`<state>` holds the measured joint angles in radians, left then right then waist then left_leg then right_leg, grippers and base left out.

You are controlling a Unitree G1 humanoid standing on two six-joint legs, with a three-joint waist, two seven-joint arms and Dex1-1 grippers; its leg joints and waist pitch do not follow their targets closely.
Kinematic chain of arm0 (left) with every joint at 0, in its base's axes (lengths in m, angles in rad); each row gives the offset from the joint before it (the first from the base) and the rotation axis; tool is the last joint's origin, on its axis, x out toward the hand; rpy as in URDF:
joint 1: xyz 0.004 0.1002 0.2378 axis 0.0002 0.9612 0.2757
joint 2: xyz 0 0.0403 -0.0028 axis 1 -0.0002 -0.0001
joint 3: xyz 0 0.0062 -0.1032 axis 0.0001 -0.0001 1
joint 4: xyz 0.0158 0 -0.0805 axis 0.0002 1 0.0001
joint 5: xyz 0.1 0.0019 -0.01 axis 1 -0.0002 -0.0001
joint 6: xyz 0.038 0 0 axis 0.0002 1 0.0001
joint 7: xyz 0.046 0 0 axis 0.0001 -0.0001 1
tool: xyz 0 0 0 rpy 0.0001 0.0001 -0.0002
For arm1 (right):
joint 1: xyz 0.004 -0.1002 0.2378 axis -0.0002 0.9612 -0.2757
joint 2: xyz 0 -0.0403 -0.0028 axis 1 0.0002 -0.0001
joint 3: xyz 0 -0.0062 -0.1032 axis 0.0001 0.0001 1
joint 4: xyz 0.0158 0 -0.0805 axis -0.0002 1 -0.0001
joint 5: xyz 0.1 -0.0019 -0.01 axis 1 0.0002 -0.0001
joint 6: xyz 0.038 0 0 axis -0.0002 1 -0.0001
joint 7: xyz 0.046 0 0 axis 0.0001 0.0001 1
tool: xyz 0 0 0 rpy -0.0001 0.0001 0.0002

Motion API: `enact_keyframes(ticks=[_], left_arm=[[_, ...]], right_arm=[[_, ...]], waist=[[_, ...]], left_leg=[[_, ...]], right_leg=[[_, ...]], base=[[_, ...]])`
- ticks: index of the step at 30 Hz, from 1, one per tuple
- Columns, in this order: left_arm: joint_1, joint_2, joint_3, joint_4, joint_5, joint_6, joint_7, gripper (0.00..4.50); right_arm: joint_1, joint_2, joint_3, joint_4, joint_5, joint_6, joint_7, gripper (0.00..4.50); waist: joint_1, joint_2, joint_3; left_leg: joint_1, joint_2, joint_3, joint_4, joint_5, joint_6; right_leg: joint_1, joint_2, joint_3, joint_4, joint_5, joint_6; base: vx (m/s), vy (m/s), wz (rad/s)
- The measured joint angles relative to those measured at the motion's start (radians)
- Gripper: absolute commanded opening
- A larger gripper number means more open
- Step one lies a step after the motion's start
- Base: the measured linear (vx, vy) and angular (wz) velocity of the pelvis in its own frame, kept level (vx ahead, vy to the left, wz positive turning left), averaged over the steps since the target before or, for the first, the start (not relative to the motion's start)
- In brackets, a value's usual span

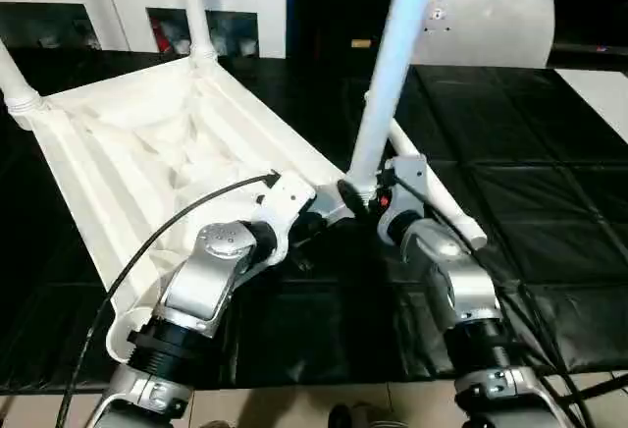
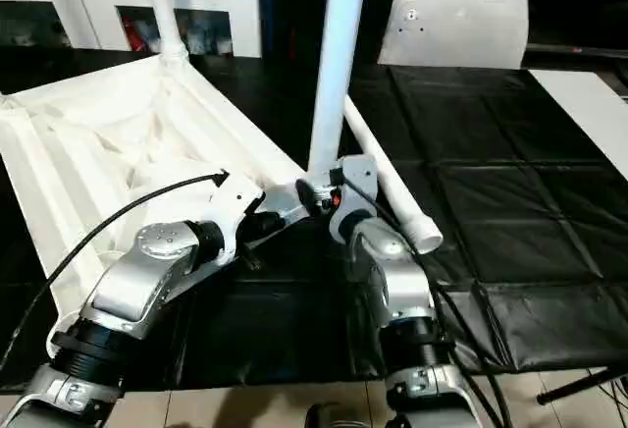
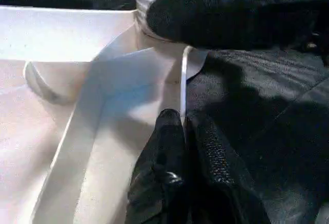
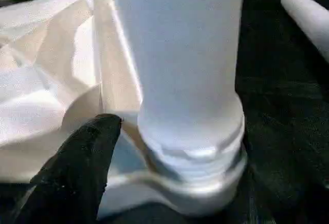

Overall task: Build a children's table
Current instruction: Rotate leg to tighten

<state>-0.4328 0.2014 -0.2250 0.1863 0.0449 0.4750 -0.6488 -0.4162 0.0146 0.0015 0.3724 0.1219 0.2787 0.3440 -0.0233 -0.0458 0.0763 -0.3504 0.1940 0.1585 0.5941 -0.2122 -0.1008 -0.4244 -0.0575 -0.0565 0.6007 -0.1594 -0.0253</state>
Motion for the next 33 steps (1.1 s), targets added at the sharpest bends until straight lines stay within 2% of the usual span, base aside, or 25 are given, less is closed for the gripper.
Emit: enact_keyframes(ticks=[2, 7, 10, 14, 16, 19, 22, 28, 33], left_arm=[[-0.002, 0.031, 0.000, 0.019, 0.001, -0.041, -0.025, 0.00], [-0.003, 0.088, -0.001, 0.047, 0.001, -0.128, -0.100, 0.00], [-0.002, 0.125, -0.001, 0.056, -0.003, -0.164, -0.149, 0.00], [-0.002, 0.139, -0.002, 0.063, -0.009, -0.184, -0.168, 0.00], [-0.001, 0.174, -0.014, 0.076, -0.028, -0.232, -0.236, 0.00], [0.003, 0.246, -0.018, 0.099, -0.068, -0.310, -0.368, 0.00], [-0.001, 0.285, -0.021, 0.122, -0.075, -0.352, -0.458, 0.00], [-0.032, 0.304, -0.050, 0.167, -0.091, -0.405, -0.561, 0.00], [-0.051, 0.303, -0.058, 0.203, -0.089, -0.448, -0.583, 0.00]], right_arm=[[0.040, -0.029, 0.030, -0.024, 0.002, -0.006, 0.050, 4.44], [0.111, -0.094, 0.049, -0.096, 0.014, 0.002, 0.130, 4.48], [0.122, -0.157, 0.042, -0.109, 0.013, -0.012, 0.175, 4.48], [0.133, -0.164, 0.036, -0.119, 0.014, -0.019, 0.202, 4.48], [0.137, -0.228, 0.070, -0.132, 0.024, -0.031, 0.290, 4.48], [0.130, -0.348, 0.068, -0.132, 0.046, -0.047, 0.437, 4.48], [0.100, -0.395, 0.080, -0.133, 0.068, -0.060, 0.550, 4.48], [0.052, -0.440, 0.118, -0.124, 0.072, -0.095, 0.690, 4.48], [0.036, -0.453, 0.139, -0.101, 0.077, -0.117, 0.738, 4.48]], waist=[[0.003, 0.000, 0.000], [0.011, 0.001, 0.000], [0.019, 0.001, 0.000], [0.021, 0.001, 0.000], [0.027, 0.003, 0.000], [0.037, 0.000, 0.000], [0.046, 0.000, 0.000], [0.071, -0.003, -0.001], [0.079, -0.003, -0.001]], left_leg=[[0.000, 0.000, 0.000, 0.000, 0.000, 0.000], [-0.001, 0.000, 0.000, 0.000, 0.000, 0.000], [-0.001, 0.000, 0.001, 0.000, 0.000, 0.000], [-0.001, 0.000, 0.001, 0.000, 0.000, 0.000], [-0.001, 0.000, 0.001, 0.000, 0.000, 0.000], [-0.002, 0.000, 0.001, 0.001, 0.002, 0.003], [0.000, 0.000, 0.001, 0.002, 0.002, 0.003], [0.001, 0.001, 0.001, 0.006, 0.001, 0.002], [0.000, 0.001, 0.001, 0.007, 0.001, 0.002]], right_leg=[[0.000, 0.000, 0.000, 0.000, 0.000, 0.000], [0.000, -0.001, 0.000, 0.000, 0.000, 0.000], [0.000, -0.001, 0.000, 0.000, 0.000, -0.001], [0.000, -0.001, 0.000, 0.000, 0.002, -0.004], [0.000, -0.001, 0.000, 0.000, 0.002, -0.003], [0.001, -0.001, 0.000, 0.000, 0.002, -0.003], [0.002, -0.001, 0.000, 0.001, 0.002, -0.003], [0.006, -0.003, -0.003, 0.001, 0.002, -0.003], [0.006, -0.003, -0.003, 0.002, 0.002, -0.003]], base=[[0.000, 0.000, 0.00], [0.000, 0.000, 0.00], [0.000, 0.000, 0.00], [0.000, 0.000, 0.00], [0.000, 0.000, 0.00], [0.000, 0.000, 0.00], [0.000, 0.000, 0.00], [0.000, 0.000, 0.00], [0.000, 0.000, 0.00]])
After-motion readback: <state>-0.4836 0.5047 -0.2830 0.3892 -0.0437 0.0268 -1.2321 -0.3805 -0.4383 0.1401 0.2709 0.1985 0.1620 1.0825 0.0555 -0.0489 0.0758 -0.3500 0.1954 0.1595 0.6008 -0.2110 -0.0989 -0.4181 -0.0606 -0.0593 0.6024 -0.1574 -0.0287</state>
